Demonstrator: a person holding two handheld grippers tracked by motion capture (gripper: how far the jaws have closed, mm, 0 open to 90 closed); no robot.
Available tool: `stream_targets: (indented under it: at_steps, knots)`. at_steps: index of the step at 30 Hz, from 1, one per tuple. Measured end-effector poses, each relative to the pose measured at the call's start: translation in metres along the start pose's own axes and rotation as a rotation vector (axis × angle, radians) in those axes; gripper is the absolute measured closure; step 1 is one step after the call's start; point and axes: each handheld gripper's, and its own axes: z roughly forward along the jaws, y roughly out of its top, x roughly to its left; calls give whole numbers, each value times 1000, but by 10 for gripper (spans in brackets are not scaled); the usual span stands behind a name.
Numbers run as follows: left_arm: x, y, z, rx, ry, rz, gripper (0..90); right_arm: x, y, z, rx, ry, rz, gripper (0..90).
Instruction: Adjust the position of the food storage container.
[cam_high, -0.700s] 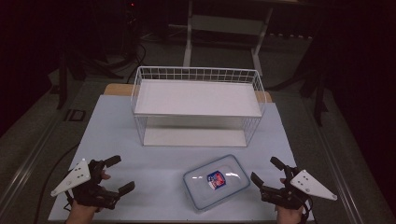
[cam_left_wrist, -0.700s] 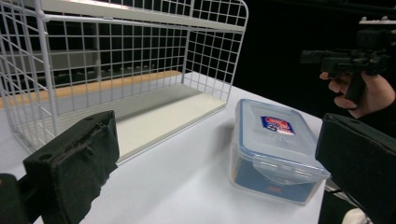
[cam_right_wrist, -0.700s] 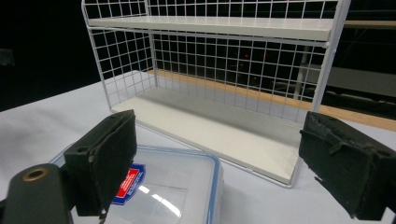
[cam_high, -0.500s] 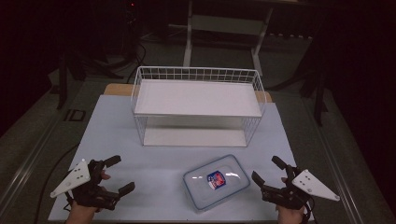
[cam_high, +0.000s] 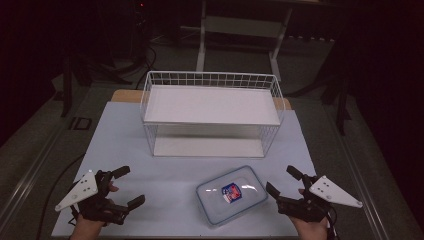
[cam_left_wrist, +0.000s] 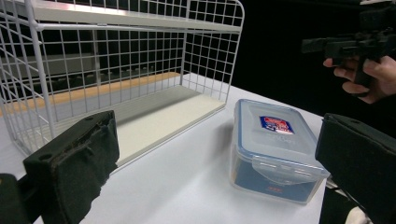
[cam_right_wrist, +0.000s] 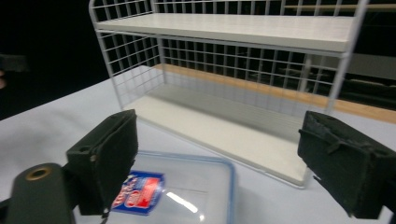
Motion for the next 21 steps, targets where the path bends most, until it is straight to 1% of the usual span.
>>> stream_targets:
  at_steps: [1,3,4,7,8,9,10,11,12,13,15,16,17,18,21]
  knots:
    - [0,0,0,-4,-2,-2,0,2,0,0,8,17,-2,132]
    - [0,0,0,-3,0,-4,0,9,-1,2,50,29,-30,161]
    - [0,0,0,-4,-1,-3,0,12,-3,3,65,44,-38,165]
    - [1,0,0,-5,-3,-3,0,19,-6,6,105,94,-33,232]
    - [1,0,0,-4,-1,-3,0,22,-9,8,125,120,-23,280]
    - [1,0,0,-4,-1,-2,0,24,-11,9,134,138,-20,328]
    - [1,0,0,-5,-1,-2,0,27,-14,11,148,160,-19,350]
    - [1,0,1,-4,3,-1,0,29,-16,12,158,168,-20,377]
    - [1,0,1,-3,4,2,0,33,-21,13,168,177,-20,429]
    - [1,0,1,-5,2,-1,0,37,-24,14,182,192,-22,445]
    - [1,-1,1,0,2,1,0,43,-29,17,201,204,-27,506]
    - [1,-1,1,-1,1,1,0,46,-33,19,216,224,-26,523]
    - [1,-1,1,-1,-2,0,0,47,-35,20,228,233,-27,551]
    - [1,-1,1,-1,0,1,0,49,-38,23,248,256,-22,592]
    - [1,-1,2,0,0,1,0,54,-44,27,287,298,-15,673]
